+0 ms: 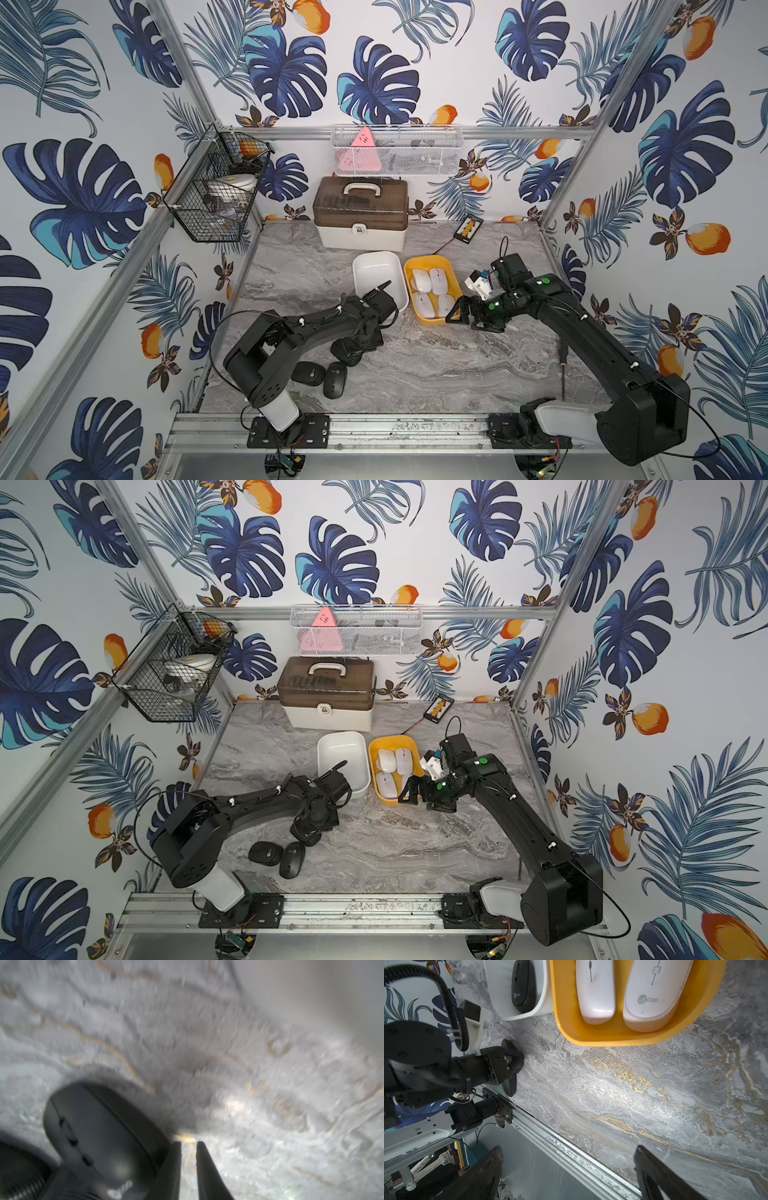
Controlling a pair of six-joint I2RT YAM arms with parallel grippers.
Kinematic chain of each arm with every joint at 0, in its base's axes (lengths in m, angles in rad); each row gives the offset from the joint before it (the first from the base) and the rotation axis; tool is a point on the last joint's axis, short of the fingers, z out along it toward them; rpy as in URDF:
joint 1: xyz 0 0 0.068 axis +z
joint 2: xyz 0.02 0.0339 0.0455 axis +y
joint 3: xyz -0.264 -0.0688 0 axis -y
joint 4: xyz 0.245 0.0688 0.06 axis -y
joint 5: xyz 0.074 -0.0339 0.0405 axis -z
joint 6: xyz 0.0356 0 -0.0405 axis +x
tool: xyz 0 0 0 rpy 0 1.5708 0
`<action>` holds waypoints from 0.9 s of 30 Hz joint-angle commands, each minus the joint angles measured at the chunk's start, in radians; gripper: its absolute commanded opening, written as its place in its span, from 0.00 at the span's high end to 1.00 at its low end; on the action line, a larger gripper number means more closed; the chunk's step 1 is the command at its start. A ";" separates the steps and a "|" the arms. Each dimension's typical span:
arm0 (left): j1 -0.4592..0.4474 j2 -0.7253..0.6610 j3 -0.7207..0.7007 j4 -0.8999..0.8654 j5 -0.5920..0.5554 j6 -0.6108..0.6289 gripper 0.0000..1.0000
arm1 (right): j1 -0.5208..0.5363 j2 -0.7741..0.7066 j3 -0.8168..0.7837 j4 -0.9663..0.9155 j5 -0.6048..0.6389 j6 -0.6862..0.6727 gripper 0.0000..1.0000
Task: Place the mice by color into the storage box
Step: Adjust the mouse at the center of the board, then pick up the mouse from the center of the board.
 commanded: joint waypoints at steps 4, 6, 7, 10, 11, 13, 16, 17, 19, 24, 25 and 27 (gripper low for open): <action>-0.040 -0.073 -0.074 -0.083 -0.050 -0.067 0.78 | 0.001 -0.011 -0.002 0.003 -0.010 -0.008 0.00; -0.043 -0.114 -0.093 -0.111 -0.067 -0.074 0.78 | 0.001 -0.014 -0.001 0.000 -0.009 -0.008 0.00; -0.042 -0.136 -0.093 -0.126 -0.073 -0.074 0.77 | 0.001 -0.016 -0.002 0.000 -0.009 -0.008 0.00; -0.045 -0.197 -0.060 -0.193 -0.090 -0.080 0.66 | 0.000 -0.017 -0.004 -0.003 -0.007 -0.008 0.00; -0.045 -0.220 -0.053 -0.215 -0.091 -0.092 0.54 | 0.000 -0.017 -0.003 -0.004 -0.007 -0.008 0.00; -0.043 -0.267 -0.056 -0.237 -0.093 -0.109 0.34 | 0.001 -0.017 -0.003 -0.002 -0.009 -0.005 0.00; -0.006 -0.283 -0.075 -0.255 -0.090 -0.099 0.19 | 0.001 -0.014 -0.003 -0.001 -0.012 -0.004 0.00; 0.016 -0.278 -0.083 -0.258 -0.082 -0.087 0.16 | 0.001 -0.013 -0.001 -0.002 -0.013 -0.005 0.00; 0.048 -0.273 -0.099 -0.245 -0.072 -0.062 0.14 | 0.001 -0.010 0.000 -0.001 -0.015 -0.004 0.00; 0.128 -0.217 -0.137 -0.179 -0.046 0.006 0.13 | 0.000 -0.006 0.002 0.003 -0.018 0.001 0.00; 0.136 -0.205 -0.138 -0.166 -0.042 0.020 0.13 | 0.001 -0.005 0.000 0.003 -0.018 0.001 0.00; 0.144 -0.180 -0.132 -0.138 -0.038 0.044 0.13 | 0.001 -0.005 -0.001 0.004 -0.018 0.001 0.00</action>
